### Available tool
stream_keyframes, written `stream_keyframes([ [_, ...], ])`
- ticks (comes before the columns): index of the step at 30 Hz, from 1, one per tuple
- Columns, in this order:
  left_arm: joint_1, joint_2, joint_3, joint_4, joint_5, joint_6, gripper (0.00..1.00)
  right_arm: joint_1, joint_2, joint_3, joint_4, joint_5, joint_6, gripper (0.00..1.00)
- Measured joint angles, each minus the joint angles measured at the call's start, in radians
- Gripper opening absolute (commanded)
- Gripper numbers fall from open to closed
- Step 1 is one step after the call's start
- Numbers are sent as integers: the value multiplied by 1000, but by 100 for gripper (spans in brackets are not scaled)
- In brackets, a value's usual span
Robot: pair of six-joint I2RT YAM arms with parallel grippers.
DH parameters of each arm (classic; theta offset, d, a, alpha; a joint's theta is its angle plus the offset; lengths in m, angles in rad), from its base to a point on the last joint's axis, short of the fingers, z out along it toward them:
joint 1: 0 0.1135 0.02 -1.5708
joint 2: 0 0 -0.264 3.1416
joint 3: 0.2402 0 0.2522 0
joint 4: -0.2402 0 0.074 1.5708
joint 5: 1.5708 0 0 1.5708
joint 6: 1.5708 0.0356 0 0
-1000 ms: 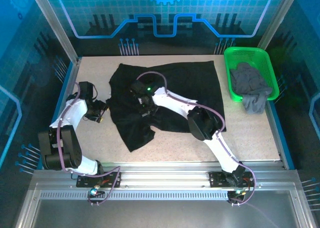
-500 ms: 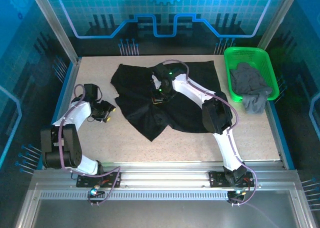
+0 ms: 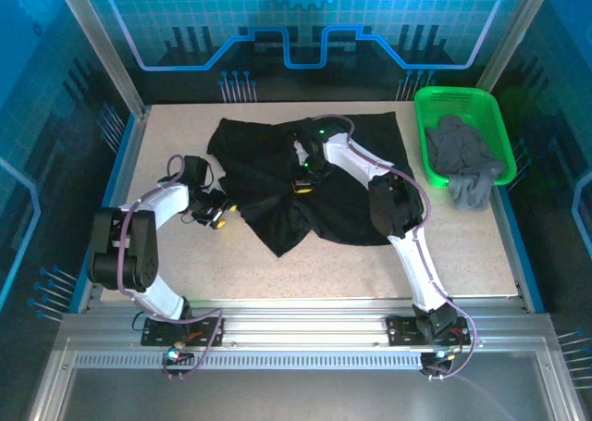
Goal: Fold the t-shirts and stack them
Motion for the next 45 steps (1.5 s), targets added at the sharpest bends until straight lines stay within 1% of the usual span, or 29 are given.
stream_keyframes([
  [2, -13, -4, 0, 8, -8, -13, 52, 0, 0, 0, 0, -3, 0, 0],
  [6, -29, -28, 0, 40, -18, -63, 52, 0, 2, 0, 0, -6, 0, 0],
  [8, -29, -29, 0, 65, -17, -86, 51, 0, 5, 0, 0, -6, 0, 0],
  [11, -29, -14, 0, 107, -10, -124, 44, 0, 12, 0, 1, -8, 0, 0],
  [13, -30, 4, 0, 145, 1, -142, 41, 0, 18, 0, 1, -10, 0, 0],
  [18, -43, 66, 0, 192, 24, -165, 39, 0, 26, 0, 1, -13, 0, 0],
  [25, -65, 102, 19, 159, 28, -176, 38, -4, 28, 0, 1, -19, 0, 0],
  [31, -68, 103, 21, 170, 28, -195, 19, -4, 30, 0, 1, -28, 0, 0],
  [33, -71, 103, 21, 177, 29, -206, 4, -4, 31, 0, 1, -28, 0, 0],
  [34, -72, 103, 21, 180, 28, -209, 0, -4, 31, 0, 2, -28, 0, 0],
  [37, -73, 103, 27, 171, 18, -200, 0, -4, 30, -1, 4, -28, 0, 0],
  [39, -74, 95, 43, 143, -3, -192, 0, -4, 17, -24, 27, -27, 2, 15],
  [41, -74, 69, 69, 99, -41, -177, 0, -5, -35, -101, 67, -15, 12, 33],
  [43, -73, 27, 94, 55, -87, -163, 0, -8, -116, -197, 98, 10, 20, 45],
  [44, -70, -1, 106, 32, -112, -154, 0, -12, -175, -256, 117, 28, 31, 48],
  [45, -65, -27, 116, 14, -133, -147, 0, -19, -236, -311, 140, 44, 40, 49],
])
